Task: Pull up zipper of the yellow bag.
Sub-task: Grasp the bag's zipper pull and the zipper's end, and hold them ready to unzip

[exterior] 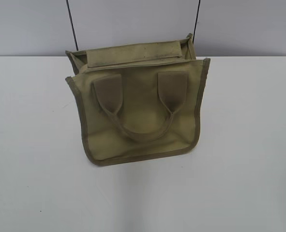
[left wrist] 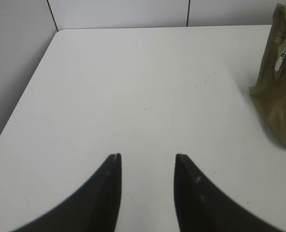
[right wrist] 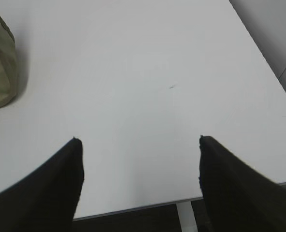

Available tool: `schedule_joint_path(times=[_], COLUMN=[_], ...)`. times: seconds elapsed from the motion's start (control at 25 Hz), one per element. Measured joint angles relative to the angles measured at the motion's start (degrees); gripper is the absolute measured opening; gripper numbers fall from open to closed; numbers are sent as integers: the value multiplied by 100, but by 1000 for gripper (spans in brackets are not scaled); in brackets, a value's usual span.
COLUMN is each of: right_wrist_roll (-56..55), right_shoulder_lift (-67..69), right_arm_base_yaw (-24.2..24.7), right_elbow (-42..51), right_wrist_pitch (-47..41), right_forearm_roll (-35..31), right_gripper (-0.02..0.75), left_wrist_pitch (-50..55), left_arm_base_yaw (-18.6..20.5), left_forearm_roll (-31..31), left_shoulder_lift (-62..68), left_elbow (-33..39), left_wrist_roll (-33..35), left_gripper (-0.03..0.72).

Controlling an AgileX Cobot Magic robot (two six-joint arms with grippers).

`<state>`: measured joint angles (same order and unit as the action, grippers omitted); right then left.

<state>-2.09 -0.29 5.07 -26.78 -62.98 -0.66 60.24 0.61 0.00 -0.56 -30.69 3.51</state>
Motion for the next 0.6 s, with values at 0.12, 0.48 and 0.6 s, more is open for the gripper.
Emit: schedule_joint_path(times=[0.12,0.48,0.6], right_wrist_roll=[0,0,0], right_shoulder_lift=[0,0,0], right_arm_base_yaw=[0,0,0], right_elbow=[0,0,0], right_wrist_pitch=[0,0,0], right_forearm_roll=[-6,-6,-6], right_gripper=[544,544,544], left_wrist_pitch=[0,0,0], left_arm_base_yaw=[0,0,0], left_forearm_roll=[0,0,0], left_shoulder_lift=[0,0,0], left_elbow=[0,0,0], left_wrist_roll=[0,0,0], left_gripper=[276,257,257])
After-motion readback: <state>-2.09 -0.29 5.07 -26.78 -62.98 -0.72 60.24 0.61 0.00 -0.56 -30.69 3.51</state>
